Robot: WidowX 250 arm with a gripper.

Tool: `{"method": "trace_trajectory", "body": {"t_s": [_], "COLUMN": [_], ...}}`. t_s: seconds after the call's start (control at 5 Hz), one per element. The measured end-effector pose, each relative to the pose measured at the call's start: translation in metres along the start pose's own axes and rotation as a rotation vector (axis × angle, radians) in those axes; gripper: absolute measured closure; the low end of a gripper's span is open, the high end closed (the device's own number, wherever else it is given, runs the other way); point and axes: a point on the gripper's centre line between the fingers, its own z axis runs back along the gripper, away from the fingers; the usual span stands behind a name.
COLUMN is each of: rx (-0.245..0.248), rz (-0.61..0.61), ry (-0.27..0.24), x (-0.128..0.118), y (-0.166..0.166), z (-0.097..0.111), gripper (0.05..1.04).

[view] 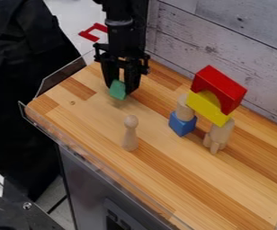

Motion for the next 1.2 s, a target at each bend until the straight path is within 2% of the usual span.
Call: {"method": "trace_trajectory", "body": {"t_s": [0.2, 0.4, 0.6, 0.8, 1.0, 1.2], "rx": [0.027, 0.065, 0.089, 0.096, 0.082, 0.099], "rz": [0.028, 0.060, 0.085, 0.089, 0.055, -0.075], "ry": [-0.004, 0.034, 0.038, 0.049, -0.048, -0.045], "x": [0.001, -0.003, -0.003, -0.003, -0.006, -0.014], "y": [0.006, 0.009, 0.011, 0.004, -0.024, -0.058], "z": [-0.010, -0.012, -0.010, 0.013, 0.067, 0.110], "gripper": [0.524, 0.481, 0.188, 0.075, 0.083, 0.083]}}
